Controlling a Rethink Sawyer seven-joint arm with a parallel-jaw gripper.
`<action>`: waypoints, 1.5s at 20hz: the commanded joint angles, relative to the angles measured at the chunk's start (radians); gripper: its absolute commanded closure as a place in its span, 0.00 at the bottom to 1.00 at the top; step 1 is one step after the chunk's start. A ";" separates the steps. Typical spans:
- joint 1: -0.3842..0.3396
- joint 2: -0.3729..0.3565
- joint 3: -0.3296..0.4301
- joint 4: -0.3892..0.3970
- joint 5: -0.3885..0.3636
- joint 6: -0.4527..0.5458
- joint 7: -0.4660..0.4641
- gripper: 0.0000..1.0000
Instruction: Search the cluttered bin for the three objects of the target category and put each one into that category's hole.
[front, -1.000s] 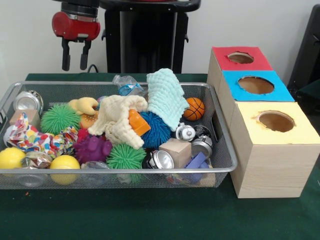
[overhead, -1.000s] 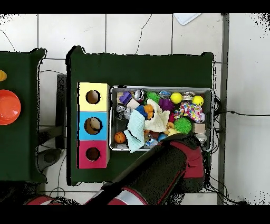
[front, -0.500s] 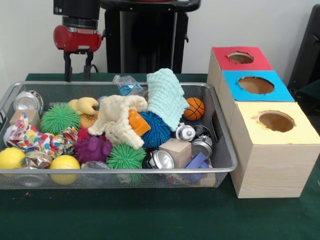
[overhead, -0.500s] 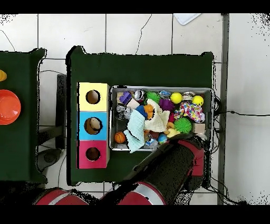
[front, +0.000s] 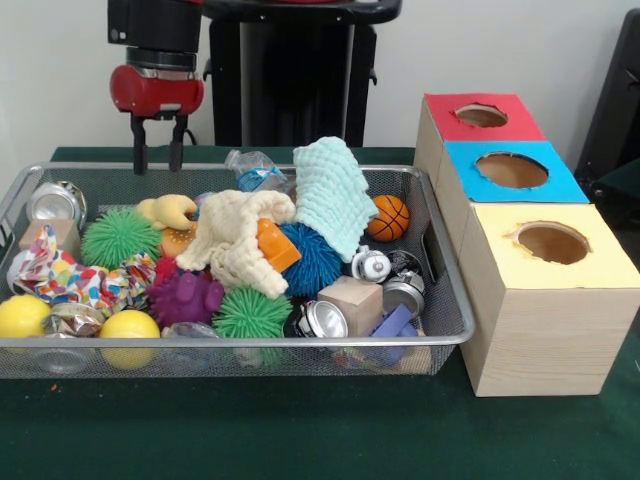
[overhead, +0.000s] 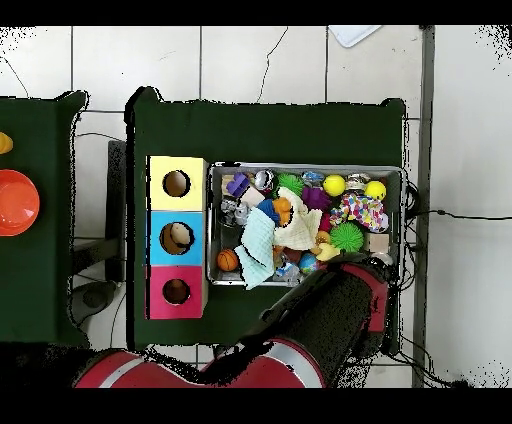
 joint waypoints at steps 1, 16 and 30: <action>0.005 0.035 0.147 0.048 0.028 0.042 -0.174 0.00; -0.105 0.081 0.216 0.027 0.139 -0.001 -0.276 0.00; -0.123 0.122 0.216 0.016 0.232 -0.031 -0.348 0.00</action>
